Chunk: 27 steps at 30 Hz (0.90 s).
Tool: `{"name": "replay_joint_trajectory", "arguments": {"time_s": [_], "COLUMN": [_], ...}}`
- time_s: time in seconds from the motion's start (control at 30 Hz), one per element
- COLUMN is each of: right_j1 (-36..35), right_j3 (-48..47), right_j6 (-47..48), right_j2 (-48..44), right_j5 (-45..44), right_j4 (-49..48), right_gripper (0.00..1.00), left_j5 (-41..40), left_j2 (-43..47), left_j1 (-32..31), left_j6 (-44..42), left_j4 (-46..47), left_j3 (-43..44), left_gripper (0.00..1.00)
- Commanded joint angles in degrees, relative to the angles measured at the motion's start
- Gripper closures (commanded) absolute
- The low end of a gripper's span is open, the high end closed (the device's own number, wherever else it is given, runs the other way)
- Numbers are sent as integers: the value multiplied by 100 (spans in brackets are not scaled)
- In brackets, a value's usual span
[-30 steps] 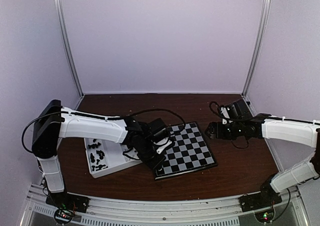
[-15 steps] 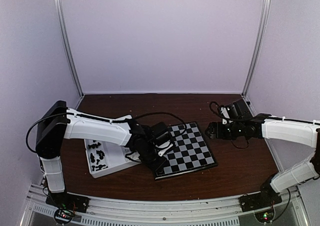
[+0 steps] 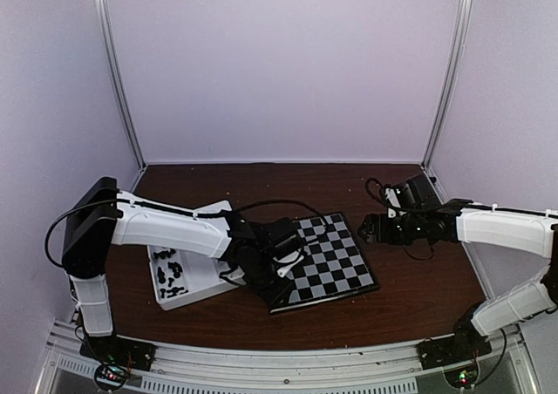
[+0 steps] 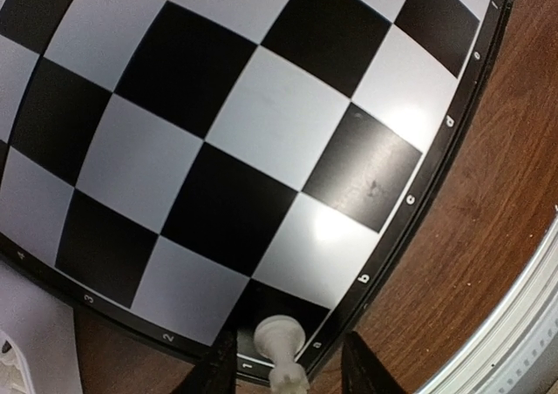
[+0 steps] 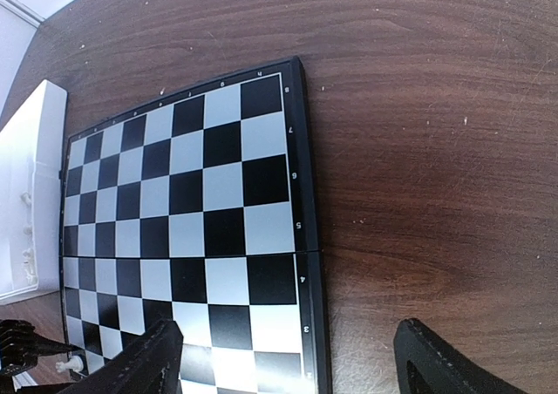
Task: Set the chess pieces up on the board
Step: Place the chess piece on the chessboard, then pick up the chess piece from the storage box.
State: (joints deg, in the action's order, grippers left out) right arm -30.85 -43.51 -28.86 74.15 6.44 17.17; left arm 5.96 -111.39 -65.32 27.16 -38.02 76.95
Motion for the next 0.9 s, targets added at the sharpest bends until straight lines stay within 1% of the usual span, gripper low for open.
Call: {"name": "replay_joint_trajectory", "arguments": {"time_s": [0.0, 0.1, 0.17, 0.2, 0.27, 0.37, 0.53, 0.7, 0.87], "right_j1": [-34, -34, -34, -35, -30, -29, -33, -35, -35], "right_j3": [66, 62, 53, 45, 42, 44, -5, -101, -154], "right_j6": [-38, -32, -32, -32, -36, -38, -21, -5, 30], "right_j2": [-170, -205, -208, -200, -191, -166, -90, 23, 56], "right_j5": [-81, -106, -116, -113, -111, -106, -116, -92, -115], "right_j4": [2, 13, 21, 23, 15, -31, -83, -65, -3], "right_gripper": [13, 12, 13, 13, 12, 13, 13, 12, 13], "left_j5": [-340, -441, -504, -670, -816, -824, -611, -596, -694], "left_j2": [122, 354, 531, 627, 838, 1111, 1373, 1284, 1029], "left_j1": [-25, -12, 14, 34, 134, 399, 1236, 1915, 2160], "left_j6": [44, 105, 104, 112, 131, 114, -124, -365, -494], "left_j4": [-80, -77, -85, -107, -130, -95, -78, -50, -90], "left_j3": [100, 139, 159, 158, 112, -18, -92, -65, -67], "left_gripper": [55, 49, 48, 48, 50, 52, 56, 60, 65]}}
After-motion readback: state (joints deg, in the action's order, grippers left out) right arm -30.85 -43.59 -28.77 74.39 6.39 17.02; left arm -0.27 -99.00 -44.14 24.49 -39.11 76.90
